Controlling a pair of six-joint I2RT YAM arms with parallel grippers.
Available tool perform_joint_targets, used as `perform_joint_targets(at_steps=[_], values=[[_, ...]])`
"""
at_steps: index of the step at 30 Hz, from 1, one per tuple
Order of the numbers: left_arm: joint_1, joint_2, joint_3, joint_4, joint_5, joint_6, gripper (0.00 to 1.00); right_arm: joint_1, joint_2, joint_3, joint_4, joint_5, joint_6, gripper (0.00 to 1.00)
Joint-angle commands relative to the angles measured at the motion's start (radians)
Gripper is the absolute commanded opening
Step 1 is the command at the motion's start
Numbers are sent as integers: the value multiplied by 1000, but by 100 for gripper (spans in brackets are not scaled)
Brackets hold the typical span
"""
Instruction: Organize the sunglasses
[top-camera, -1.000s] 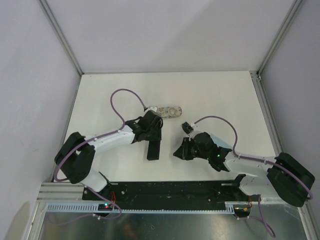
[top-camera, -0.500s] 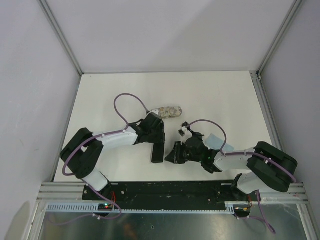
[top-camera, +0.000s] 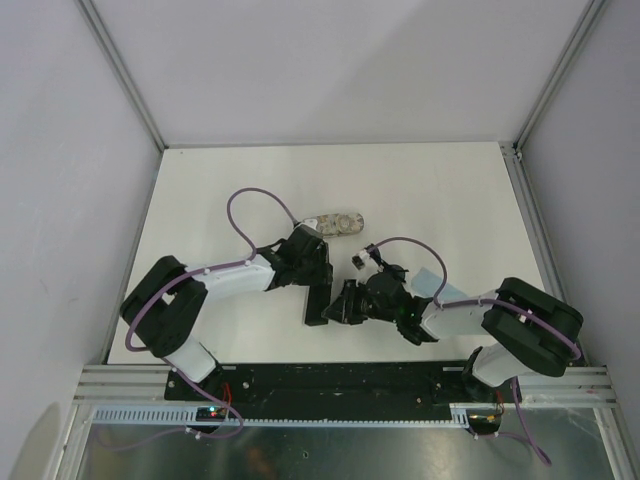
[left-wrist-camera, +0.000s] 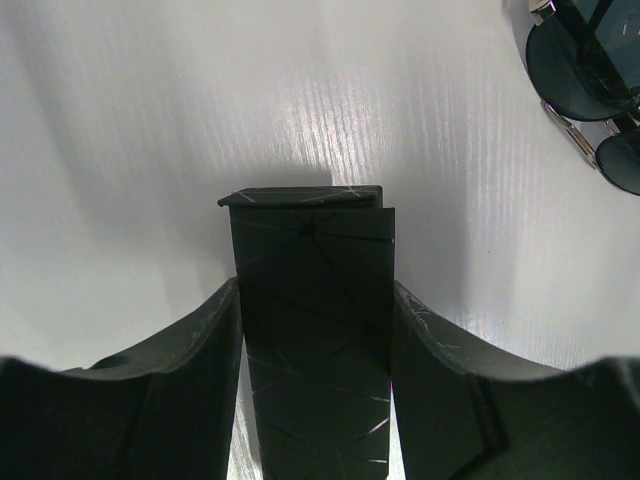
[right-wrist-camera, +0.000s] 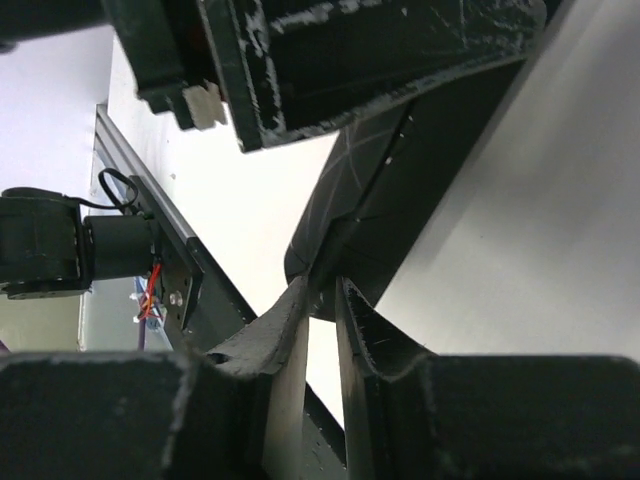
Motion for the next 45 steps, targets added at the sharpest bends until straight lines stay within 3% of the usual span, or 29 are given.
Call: perform_joint_targets(at_steps=[1, 5, 8, 12, 37, 45], values=[[4, 10, -22, 11, 39, -17, 39, 6, -14, 49, 48, -3, 4, 20], [4, 8, -25, 16, 41, -18, 39, 10, -15, 105, -87, 32, -23, 23], [4, 5, -27, 17, 42, -16, 39, 10, -16, 127, -159, 68, -28, 33], [7, -2, -34, 20, 44, -16, 38, 10, -20, 130, -208, 106, -13, 38], [96, -85, -137, 151, 228, -35, 38, -11, 124, 130, -159, 54, 54, 37], [137, -115, -190, 205, 286, -44, 46, -12, 190, 130, -145, 41, 72, 35]])
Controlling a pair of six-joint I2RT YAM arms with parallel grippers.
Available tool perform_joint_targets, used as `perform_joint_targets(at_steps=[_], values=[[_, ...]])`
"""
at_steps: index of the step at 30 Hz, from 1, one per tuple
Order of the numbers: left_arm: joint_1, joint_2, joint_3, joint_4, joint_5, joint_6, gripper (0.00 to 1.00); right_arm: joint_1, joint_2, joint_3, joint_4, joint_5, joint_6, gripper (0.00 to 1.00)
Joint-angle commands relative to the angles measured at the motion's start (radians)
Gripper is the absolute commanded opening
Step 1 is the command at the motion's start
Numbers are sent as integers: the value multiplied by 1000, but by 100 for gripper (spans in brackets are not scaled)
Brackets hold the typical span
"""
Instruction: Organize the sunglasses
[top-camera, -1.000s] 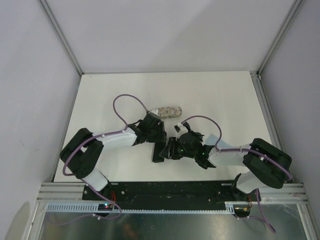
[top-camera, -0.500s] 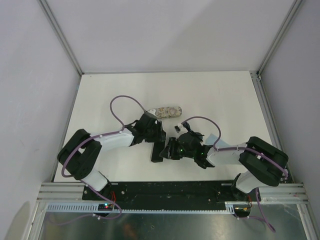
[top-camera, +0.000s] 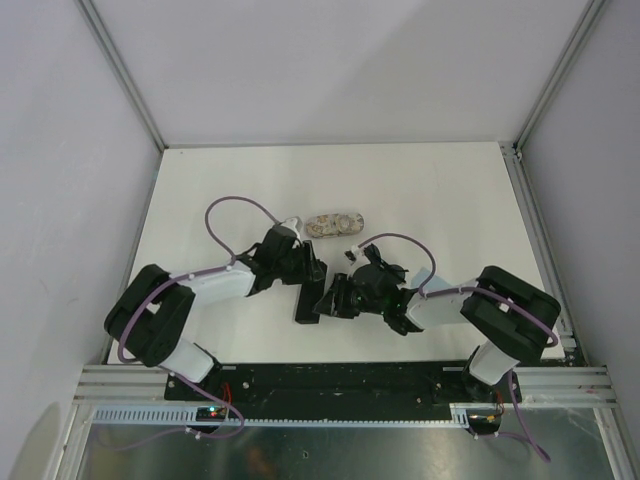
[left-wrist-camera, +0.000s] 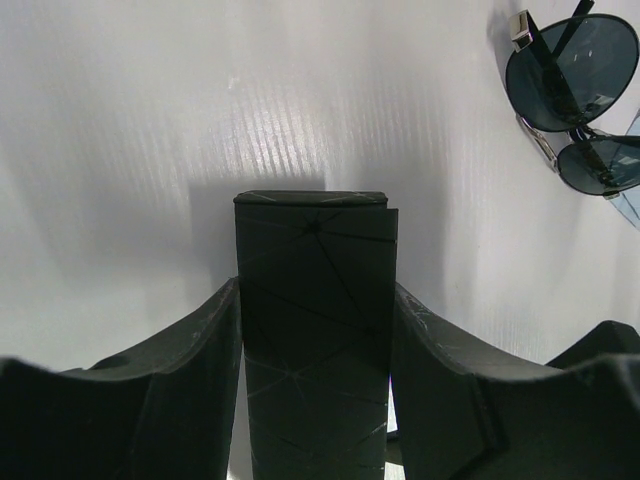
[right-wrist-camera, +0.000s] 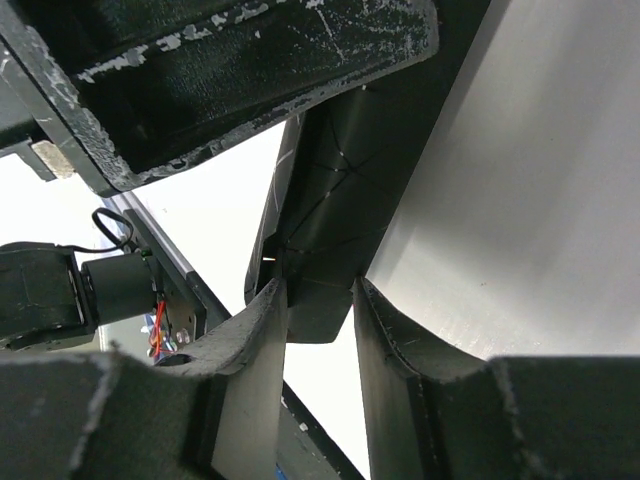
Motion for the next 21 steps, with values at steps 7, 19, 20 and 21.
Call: perform_joint_targets(at_steps=[7, 19, 20, 21], values=[[54, -59, -96, 108, 194, -71, 54, 0, 82, 3, -84, 43, -5, 34], [98, -83, -150, 162, 250, -81, 53, 0, 115, 3, -115, 56, -8, 33], [104, -89, -155, 165, 253, -82, 52, -1, 115, 3, -118, 57, -8, 33], [110, -94, -159, 167, 259, -83, 52, -1, 113, 3, -122, 59, -9, 33]])
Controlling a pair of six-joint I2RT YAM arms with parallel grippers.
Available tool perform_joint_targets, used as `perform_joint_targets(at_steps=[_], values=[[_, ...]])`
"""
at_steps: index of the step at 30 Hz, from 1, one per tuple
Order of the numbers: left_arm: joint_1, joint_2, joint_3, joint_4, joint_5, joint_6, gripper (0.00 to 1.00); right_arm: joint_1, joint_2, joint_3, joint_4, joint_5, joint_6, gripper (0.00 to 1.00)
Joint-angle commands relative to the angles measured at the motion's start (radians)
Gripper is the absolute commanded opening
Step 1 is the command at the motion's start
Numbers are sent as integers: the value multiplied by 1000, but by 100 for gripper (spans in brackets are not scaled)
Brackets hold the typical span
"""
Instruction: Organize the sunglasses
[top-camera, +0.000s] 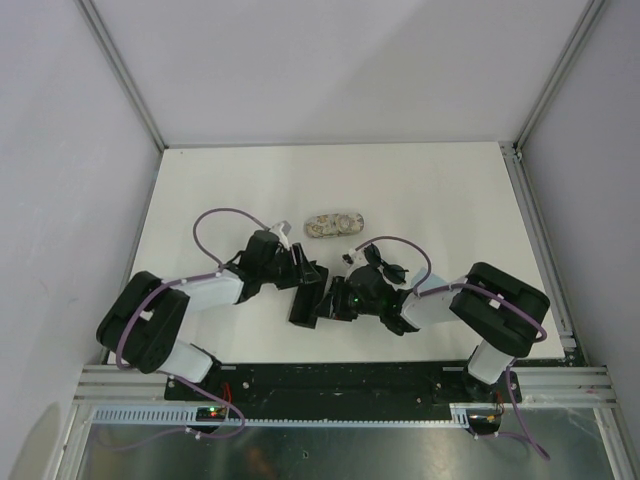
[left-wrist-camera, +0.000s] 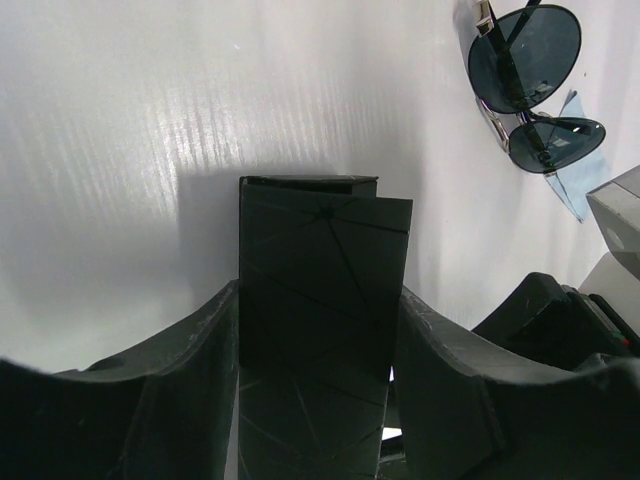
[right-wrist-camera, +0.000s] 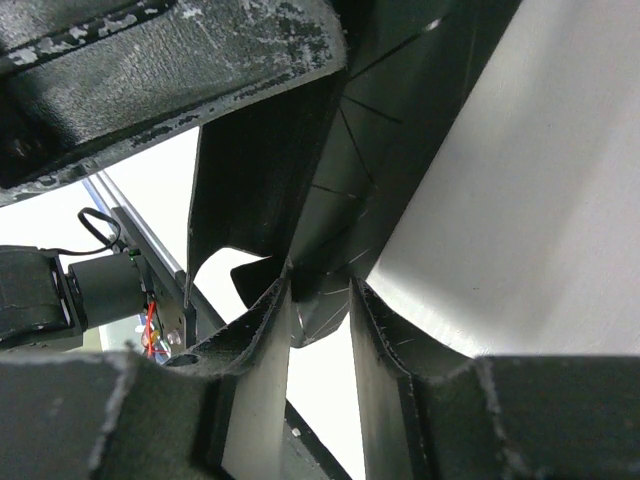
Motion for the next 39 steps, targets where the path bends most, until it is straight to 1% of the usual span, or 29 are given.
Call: perform_joint_targets(at_steps=[1, 4, 6, 11, 15, 17, 19, 21, 30, 33, 39], values=[[23, -54, -30, 8, 83, -36, 52, -2, 47, -8, -147, 76, -36, 33], [45, -84, -41, 18, 119, -33, 51, -6, 35, -8, -172, 87, -43, 33], [58, -105, -43, 20, 150, -32, 48, -13, 24, -9, -198, 98, -54, 33], [72, -148, -38, 20, 210, -42, 37, -34, -25, -8, -258, 122, -96, 33], [72, -182, -29, 20, 241, -56, 31, -45, -74, -8, -270, 116, -125, 37], [73, -198, -26, 20, 250, -62, 29, -48, -113, -8, -270, 110, -136, 43], [73, -211, -25, 19, 255, -69, 28, -51, -151, -8, -270, 105, -146, 47], [73, -217, -27, 17, 258, -74, 27, -55, -190, -7, -272, 104, -149, 50], [72, -227, -39, 16, 245, -84, 27, -64, -324, -7, -289, 139, -126, 56], [70, -225, -41, 16, 243, -88, 26, -62, -322, -5, -254, 125, -118, 57], [60, -233, -41, 24, 238, -105, 26, -54, -225, 51, -260, 121, -107, 58]])
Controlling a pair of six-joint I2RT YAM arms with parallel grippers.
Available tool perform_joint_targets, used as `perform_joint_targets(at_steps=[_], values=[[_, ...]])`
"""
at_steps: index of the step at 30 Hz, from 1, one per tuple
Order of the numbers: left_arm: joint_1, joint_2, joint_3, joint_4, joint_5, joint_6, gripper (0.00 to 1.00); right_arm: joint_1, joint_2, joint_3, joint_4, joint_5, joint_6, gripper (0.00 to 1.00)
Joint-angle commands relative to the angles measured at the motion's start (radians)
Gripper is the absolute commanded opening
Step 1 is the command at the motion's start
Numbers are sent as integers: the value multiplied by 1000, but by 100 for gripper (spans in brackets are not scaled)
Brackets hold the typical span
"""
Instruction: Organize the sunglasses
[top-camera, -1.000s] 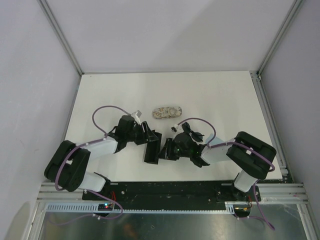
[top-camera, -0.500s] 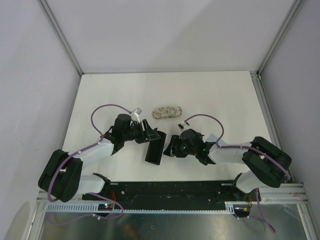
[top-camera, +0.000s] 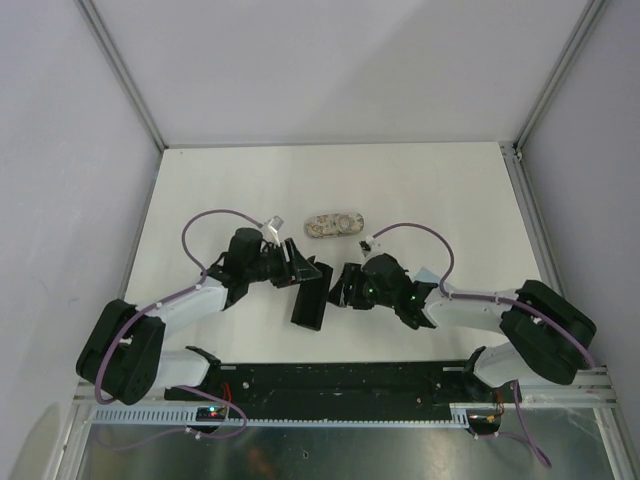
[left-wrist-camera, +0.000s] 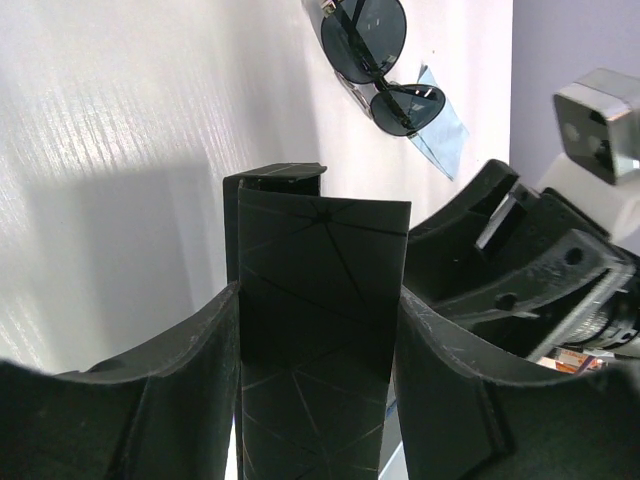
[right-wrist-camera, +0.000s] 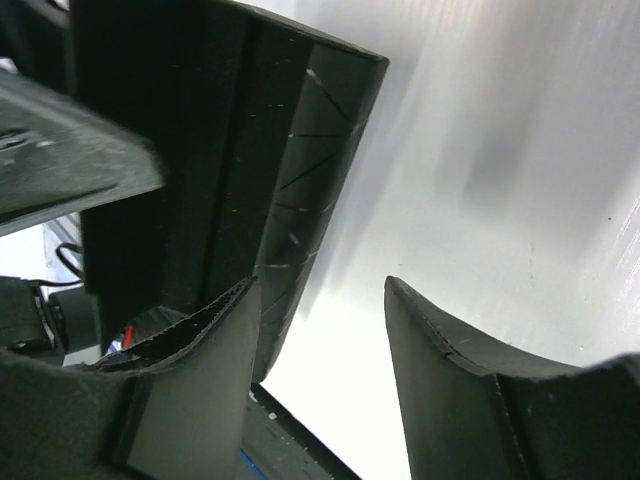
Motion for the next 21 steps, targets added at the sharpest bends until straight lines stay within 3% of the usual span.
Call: perform_joint_targets(at_steps=[1, 16, 18, 21], values=[[-11, -45, 1, 35, 17, -32, 26, 10, 76, 62, 19, 16, 7, 58], [-26, -2, -1, 72, 23, -43, 26, 30, 120, 110, 8, 37, 3, 59], [-27, 3, -1, 87, 34, -54, 26, 27, 129, 112, 8, 31, 4, 57], [-29, 3, 0, 103, 46, -69, 27, 20, 159, 125, -2, 22, 11, 43]])
